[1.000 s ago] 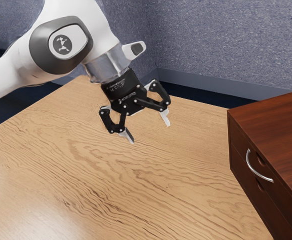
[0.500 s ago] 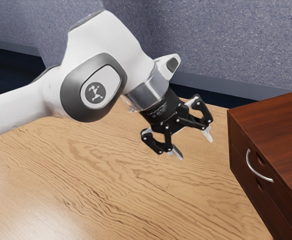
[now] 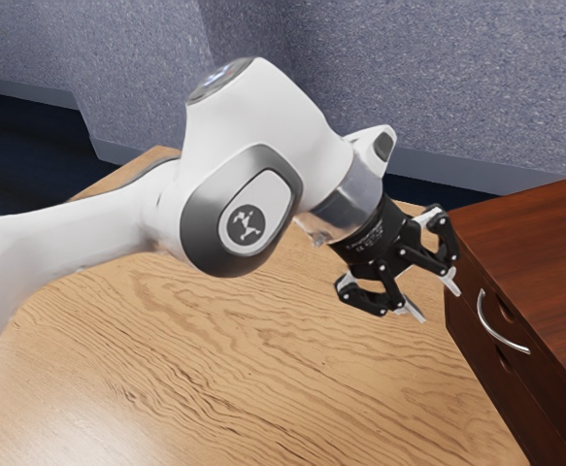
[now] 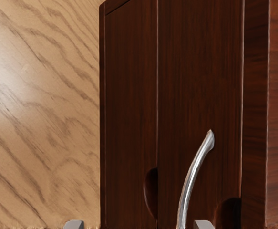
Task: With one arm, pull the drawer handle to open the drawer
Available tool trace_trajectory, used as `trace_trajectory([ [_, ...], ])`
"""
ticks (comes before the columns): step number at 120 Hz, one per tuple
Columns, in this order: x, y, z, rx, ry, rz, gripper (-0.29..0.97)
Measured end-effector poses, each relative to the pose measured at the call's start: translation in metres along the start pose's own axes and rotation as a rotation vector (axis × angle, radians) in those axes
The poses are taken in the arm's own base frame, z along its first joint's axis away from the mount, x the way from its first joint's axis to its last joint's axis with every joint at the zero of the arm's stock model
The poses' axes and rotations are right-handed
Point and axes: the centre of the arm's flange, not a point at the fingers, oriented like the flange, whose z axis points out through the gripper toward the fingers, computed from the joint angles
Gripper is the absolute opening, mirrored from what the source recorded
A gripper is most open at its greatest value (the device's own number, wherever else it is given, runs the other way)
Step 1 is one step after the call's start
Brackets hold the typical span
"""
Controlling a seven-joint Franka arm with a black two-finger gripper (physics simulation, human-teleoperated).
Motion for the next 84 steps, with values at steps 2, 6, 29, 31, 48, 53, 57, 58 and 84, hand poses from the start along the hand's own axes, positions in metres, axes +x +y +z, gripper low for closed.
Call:
trace_trajectory([
  [2,-0.001,0.0,0.0,-0.001,-0.001,-0.002,0.24],
  [6,-0.003,0.001,0.001,-0.002,-0.002,-0.004,0.23],
  [29,-0.009,0.006,0.024,0.011,-0.027,-0.014,0.2],
  [31,-0.008,0.006,0.026,0.011,-0.027,-0.016,0.2],
  [48,0.006,0.006,0.031,0.007,-0.02,-0.044,0.2],
  [53,0.012,0.005,0.033,0.003,-0.016,-0.054,0.2],
  [57,0.016,0.004,0.033,0.001,-0.012,-0.061,0.2],
  [58,0.017,0.004,0.033,0.0,-0.011,-0.062,0.2],
  [84,0.012,0.008,0.03,-0.017,-0.007,-0.064,0.18],
])
